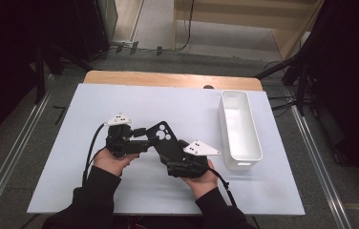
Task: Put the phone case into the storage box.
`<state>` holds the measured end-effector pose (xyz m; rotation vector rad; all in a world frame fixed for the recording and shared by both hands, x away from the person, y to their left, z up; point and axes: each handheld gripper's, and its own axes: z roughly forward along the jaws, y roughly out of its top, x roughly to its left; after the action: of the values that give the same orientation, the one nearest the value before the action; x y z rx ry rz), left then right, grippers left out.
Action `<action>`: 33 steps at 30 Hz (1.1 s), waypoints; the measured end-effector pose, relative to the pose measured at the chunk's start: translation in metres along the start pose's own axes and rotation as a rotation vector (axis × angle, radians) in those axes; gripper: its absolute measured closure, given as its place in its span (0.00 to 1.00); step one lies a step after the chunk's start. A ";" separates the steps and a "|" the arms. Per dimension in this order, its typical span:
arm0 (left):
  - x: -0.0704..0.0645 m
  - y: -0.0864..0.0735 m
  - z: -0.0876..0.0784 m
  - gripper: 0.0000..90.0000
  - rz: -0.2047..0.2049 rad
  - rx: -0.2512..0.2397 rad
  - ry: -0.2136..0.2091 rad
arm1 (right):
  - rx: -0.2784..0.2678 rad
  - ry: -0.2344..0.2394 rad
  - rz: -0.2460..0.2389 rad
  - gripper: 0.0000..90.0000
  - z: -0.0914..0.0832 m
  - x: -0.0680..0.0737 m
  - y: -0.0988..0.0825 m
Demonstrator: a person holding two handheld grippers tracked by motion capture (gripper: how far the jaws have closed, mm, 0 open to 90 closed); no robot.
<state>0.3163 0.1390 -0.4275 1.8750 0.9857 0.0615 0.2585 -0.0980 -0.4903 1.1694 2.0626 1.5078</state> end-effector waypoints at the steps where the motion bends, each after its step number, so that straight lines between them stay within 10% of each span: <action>1: 0.000 0.000 0.001 0.32 -0.003 -0.002 -0.004 | -0.006 -0.001 0.000 0.14 0.000 0.000 0.000; 33: 0.011 0.000 -0.004 0.82 -0.246 -0.036 -0.105 | -0.037 0.029 -0.010 0.14 0.003 0.001 -0.004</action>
<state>0.3221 0.1496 -0.4292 1.6942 1.1269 -0.1623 0.2580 -0.0951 -0.4953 1.1292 2.0472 1.5598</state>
